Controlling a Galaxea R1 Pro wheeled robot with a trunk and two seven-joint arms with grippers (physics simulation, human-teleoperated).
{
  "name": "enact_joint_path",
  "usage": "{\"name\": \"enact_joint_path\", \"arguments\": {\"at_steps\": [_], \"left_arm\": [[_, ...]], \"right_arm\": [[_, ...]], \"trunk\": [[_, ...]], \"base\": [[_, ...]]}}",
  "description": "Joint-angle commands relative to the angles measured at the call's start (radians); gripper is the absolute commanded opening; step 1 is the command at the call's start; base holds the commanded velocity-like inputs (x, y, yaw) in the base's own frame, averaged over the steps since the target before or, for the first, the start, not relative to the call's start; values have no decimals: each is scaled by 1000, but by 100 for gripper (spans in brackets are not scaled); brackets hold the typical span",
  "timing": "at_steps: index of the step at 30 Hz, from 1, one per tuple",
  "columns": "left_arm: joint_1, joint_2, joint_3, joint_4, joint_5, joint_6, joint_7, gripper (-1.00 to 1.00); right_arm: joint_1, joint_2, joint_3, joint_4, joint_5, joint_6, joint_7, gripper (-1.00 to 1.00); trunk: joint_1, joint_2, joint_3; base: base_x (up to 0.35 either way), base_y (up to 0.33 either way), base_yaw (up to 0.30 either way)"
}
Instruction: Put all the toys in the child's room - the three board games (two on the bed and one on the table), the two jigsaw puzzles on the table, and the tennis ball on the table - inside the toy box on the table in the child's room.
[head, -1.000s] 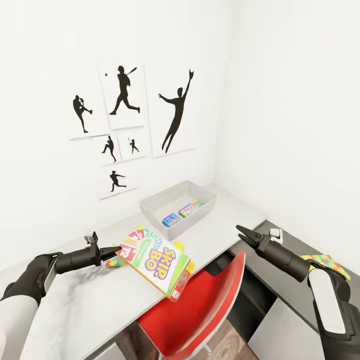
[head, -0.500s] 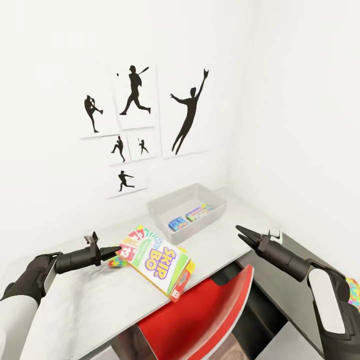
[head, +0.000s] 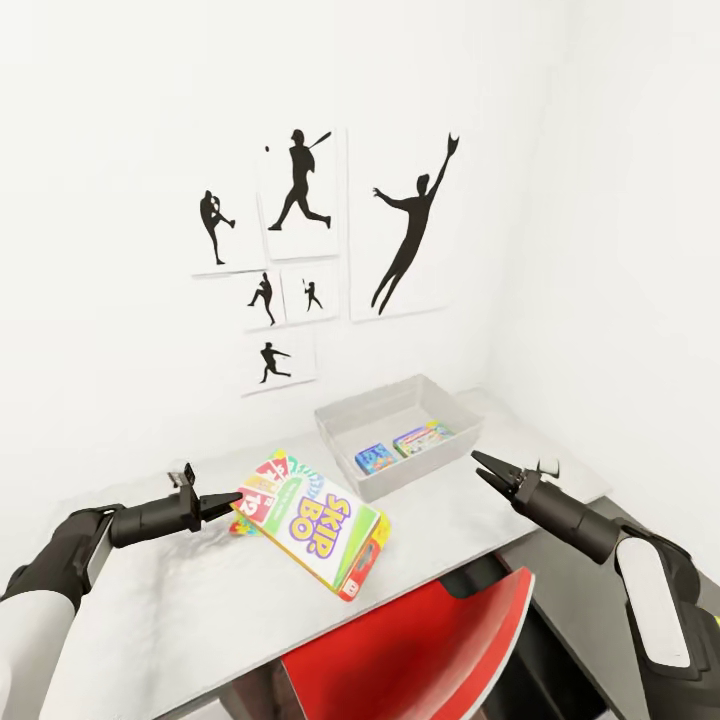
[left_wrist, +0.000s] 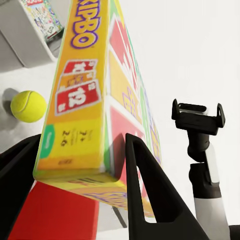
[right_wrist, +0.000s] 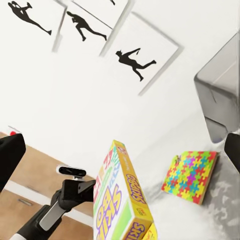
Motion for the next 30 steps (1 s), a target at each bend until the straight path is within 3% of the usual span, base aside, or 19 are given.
{"name": "enact_joint_path", "arguments": {"at_steps": [1, 15, 30], "left_arm": [[-1, 0, 1, 0, -2, 10, -5, -100], [-1, 0, 1, 0, -2, 10, -5, -100], [-1, 0, 2, 0, -2, 10, -5, -100]], "right_arm": [[-1, 0, -1, 0, 3, 5, 5, 100], [-2, -1, -2, 0, 1, 5, 6, 100], [-2, -1, -2, 0, 1, 6, 6, 100]], "trunk": [[1, -2, -2], [1, -2, -2], [1, -2, -2]], "base": [[135, -200, 37], [162, -151, 5], [116, -14, 0]]}}
